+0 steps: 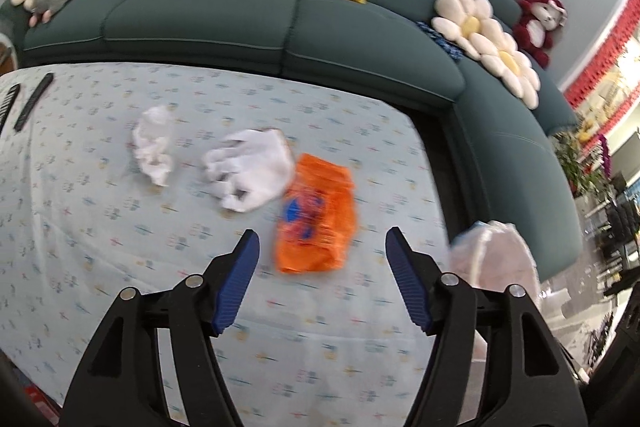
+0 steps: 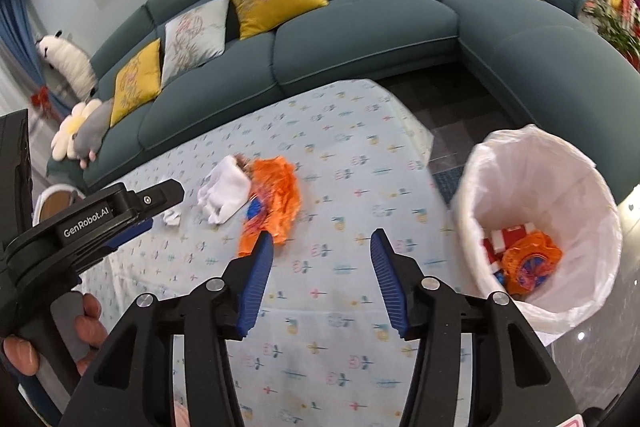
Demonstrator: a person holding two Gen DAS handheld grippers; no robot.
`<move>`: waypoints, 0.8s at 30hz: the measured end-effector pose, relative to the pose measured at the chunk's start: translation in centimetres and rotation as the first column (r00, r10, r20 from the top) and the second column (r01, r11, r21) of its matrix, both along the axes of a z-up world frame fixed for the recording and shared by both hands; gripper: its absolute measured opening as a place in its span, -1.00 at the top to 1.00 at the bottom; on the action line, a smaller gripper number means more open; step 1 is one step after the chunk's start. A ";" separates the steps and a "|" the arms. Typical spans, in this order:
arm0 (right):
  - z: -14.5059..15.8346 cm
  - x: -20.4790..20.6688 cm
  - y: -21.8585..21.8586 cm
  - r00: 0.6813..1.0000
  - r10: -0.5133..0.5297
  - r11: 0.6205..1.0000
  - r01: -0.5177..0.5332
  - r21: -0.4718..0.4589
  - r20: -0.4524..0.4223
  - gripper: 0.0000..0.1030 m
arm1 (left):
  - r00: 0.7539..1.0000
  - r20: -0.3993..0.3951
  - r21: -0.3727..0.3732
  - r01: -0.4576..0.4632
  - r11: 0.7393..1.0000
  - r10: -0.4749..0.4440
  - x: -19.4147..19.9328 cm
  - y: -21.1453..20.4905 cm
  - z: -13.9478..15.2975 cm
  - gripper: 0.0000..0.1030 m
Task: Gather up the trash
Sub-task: 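Move both open grippers back over the white glove and orange bag, then grasp the white glove with left gripper while right grasps the orange bag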
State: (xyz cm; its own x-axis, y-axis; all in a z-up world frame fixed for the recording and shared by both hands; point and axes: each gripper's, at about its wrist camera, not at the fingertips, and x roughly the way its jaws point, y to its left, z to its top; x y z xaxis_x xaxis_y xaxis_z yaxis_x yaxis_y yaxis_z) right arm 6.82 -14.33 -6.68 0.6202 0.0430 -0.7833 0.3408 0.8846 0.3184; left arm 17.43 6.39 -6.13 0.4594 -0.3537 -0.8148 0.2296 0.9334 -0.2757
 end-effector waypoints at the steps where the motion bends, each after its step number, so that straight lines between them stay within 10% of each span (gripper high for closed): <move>1: -0.3 0.5 0.5 1.000 0.010 1.000 -0.010 -0.001 -0.006 0.02 | 1.000 -0.002 0.007 -0.014 1.000 0.014 0.4 0.7 -0.4 -0.29; 24: -9.3 10.8 5.3 0.992 0.059 0.998 -0.057 0.023 -0.114 -0.06 | 0.996 -0.081 0.097 -0.032 0.995 0.040 11.4 0.7 -10.1 -0.75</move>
State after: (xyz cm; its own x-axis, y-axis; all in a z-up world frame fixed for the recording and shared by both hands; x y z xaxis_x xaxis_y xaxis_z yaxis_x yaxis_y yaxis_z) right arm 17.62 -9.05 -15.99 0.5228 0.0920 -0.8475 0.3245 0.8979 0.2976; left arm 28.82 7.07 -16.26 0.4003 -0.2568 -0.8797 0.1755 0.9637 -0.2014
